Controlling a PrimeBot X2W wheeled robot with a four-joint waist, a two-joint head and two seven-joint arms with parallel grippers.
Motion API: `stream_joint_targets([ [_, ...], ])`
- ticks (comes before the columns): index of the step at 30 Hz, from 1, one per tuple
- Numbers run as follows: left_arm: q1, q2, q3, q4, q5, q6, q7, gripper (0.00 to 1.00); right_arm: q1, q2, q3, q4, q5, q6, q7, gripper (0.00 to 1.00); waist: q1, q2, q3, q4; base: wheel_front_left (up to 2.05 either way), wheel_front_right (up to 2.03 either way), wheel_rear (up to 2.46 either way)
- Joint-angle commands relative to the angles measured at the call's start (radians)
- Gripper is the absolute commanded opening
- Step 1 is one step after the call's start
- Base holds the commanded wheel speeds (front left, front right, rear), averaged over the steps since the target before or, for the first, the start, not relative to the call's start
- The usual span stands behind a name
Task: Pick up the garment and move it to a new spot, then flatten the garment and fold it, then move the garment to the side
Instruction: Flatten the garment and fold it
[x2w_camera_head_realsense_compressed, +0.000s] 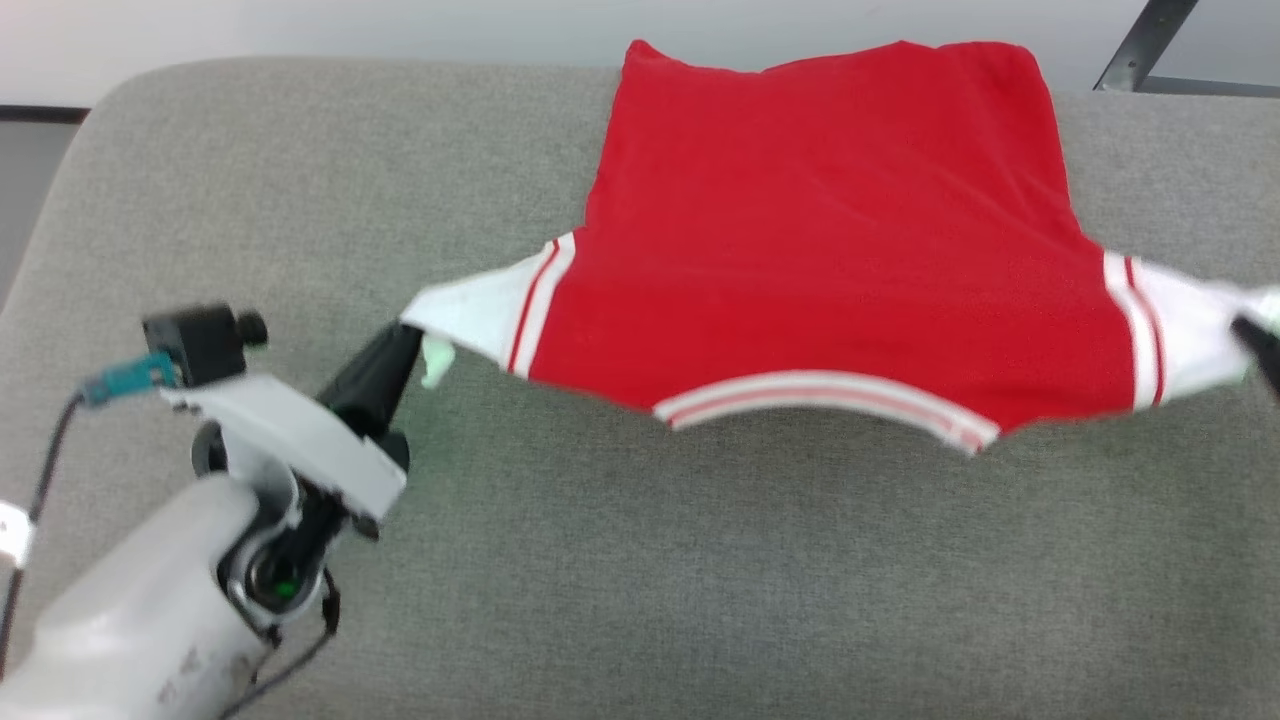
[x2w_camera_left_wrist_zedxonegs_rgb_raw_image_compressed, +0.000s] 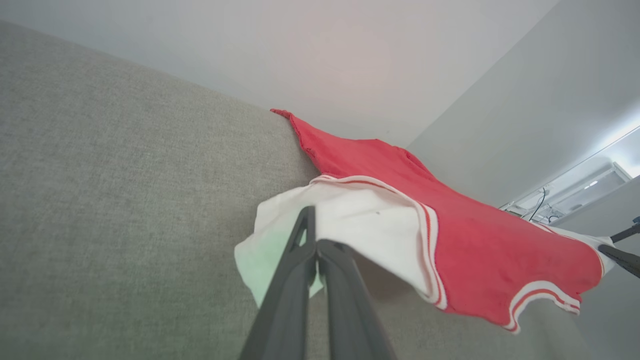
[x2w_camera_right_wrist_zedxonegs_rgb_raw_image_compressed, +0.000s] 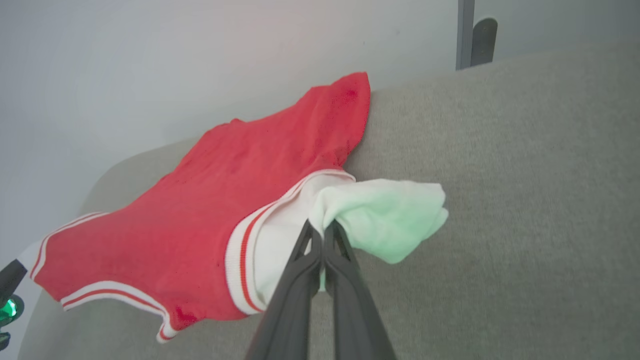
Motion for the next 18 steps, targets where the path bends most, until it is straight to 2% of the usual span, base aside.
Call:
stream_joint_targets([
  [1,0.027,0.003,0.008,-0.003,0.017,0.001,-0.005,0.00,0.035,0.002,-0.011,-0.018,0.010,0.000,0.015,0.00,0.0000,-0.0001,-0.005,-0.004,0.00,0.00,0.00],
  [5,0.120,0.011,0.030,-0.023,0.070,0.003,-0.005,0.00,0.167,0.000,0.006,-0.094,0.013,0.000,0.076,0.00,0.0000,-0.0001,-0.010,-0.010,0.00,0.00,0.00],
  [11,0.288,0.033,0.096,-0.103,0.112,0.038,-0.005,0.00,0.325,0.002,0.010,-0.169,0.039,0.000,0.114,0.00,0.0000,-0.0001,-0.015,-0.023,0.00,0.00,0.00],
  [18,0.481,0.070,0.158,-0.244,0.154,0.092,-0.005,0.00,0.438,0.005,-0.003,-0.213,0.075,0.000,0.117,0.00,0.0000,-0.0001,-0.021,-0.027,0.00,0.00,0.00],
])
